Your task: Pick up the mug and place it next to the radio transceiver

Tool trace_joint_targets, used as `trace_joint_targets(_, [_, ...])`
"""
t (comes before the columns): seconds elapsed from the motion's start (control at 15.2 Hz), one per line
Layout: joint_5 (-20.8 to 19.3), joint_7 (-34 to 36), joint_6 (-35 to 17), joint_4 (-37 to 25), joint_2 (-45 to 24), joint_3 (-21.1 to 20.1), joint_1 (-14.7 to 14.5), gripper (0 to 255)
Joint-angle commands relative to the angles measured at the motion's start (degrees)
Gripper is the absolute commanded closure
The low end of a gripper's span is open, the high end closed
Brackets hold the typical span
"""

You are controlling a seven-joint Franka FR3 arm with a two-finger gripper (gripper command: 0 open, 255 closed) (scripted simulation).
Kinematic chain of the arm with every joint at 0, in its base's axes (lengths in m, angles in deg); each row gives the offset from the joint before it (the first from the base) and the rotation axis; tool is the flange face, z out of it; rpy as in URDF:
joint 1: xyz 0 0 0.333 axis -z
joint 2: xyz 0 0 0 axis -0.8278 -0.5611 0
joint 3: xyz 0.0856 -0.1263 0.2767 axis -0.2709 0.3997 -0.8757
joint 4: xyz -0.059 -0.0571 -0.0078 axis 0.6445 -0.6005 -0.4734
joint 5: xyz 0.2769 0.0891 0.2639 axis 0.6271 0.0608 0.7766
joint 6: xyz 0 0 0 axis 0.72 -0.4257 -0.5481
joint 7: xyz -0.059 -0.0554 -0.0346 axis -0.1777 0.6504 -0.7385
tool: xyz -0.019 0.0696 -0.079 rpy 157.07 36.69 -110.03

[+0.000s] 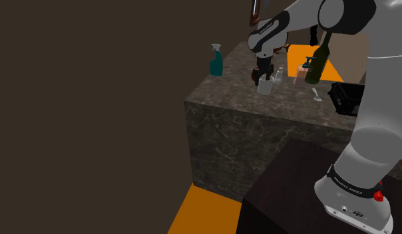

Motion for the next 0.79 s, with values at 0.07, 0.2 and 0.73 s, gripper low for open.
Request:
trace_joint_targets(0.07, [0.02, 0.00, -0.11, 0.04, -0.05, -0.01, 0.00, 0])
trace_joint_targets(0.2, [0.02, 0.00, -0.11, 0.04, -0.05, -0.01, 0.00, 0])
trace_joint_targets(0.73, [0.02, 0.00, -0.10, 0.04, -0.04, -0.01, 0.00, 255])
